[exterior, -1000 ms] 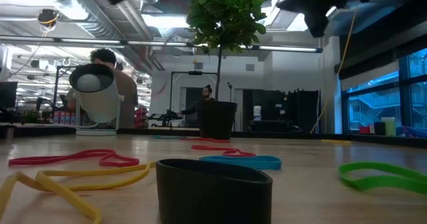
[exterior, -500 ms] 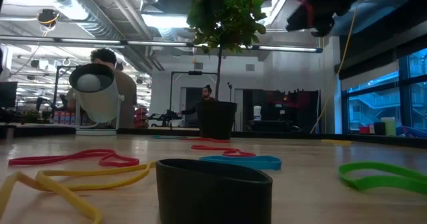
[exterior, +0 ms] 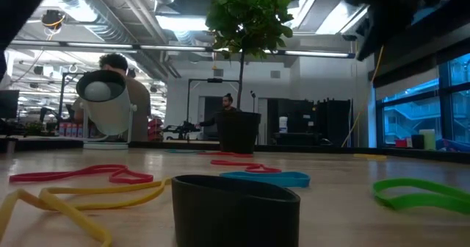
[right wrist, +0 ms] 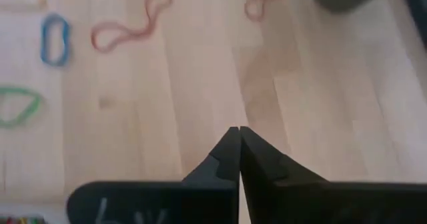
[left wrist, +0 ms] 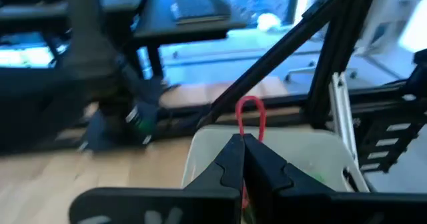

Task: Pick and place rubber bands into bin
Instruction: Put the red rubber band into the gray bin, then put the yellow rubber band into the gray bin, then put the blue rubber band into the gray bin

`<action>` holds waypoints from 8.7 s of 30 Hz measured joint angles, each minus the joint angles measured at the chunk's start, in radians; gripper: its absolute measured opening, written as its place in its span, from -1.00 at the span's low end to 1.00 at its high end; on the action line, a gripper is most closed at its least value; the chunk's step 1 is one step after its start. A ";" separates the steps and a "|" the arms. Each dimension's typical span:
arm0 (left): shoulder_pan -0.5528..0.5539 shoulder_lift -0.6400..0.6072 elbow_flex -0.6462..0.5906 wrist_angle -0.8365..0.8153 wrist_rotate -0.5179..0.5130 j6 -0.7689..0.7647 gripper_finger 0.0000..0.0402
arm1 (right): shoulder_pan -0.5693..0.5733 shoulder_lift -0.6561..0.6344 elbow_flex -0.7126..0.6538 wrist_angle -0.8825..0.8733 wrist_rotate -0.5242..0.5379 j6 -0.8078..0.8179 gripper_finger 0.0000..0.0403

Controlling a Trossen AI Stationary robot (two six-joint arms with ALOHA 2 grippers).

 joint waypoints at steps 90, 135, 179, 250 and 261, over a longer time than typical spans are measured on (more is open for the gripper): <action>-0.026 -1.716 -1.258 -0.561 -0.287 -0.085 -0.99 | -0.891 0.707 -0.002 0.091 -0.075 0.610 -0.22; -0.003 -1.755 -1.258 -0.607 -0.464 -0.037 -0.99 | 0.030 -0.086 -0.009 -0.243 0.056 1.204 -1.00; 0.039 -1.650 -1.258 -0.608 -0.371 -0.198 -0.99 | 0.940 0.626 0.209 -0.079 -0.020 1.889 -0.83; -0.017 -1.847 -1.258 -0.917 -0.275 -0.186 -0.99 | 0.340 1.320 0.980 -0.060 -0.143 0.366 -0.35; -0.017 -1.847 -1.258 -0.917 -0.267 -0.182 -0.99 | 0.369 1.343 0.983 -0.060 -0.117 0.450 -0.88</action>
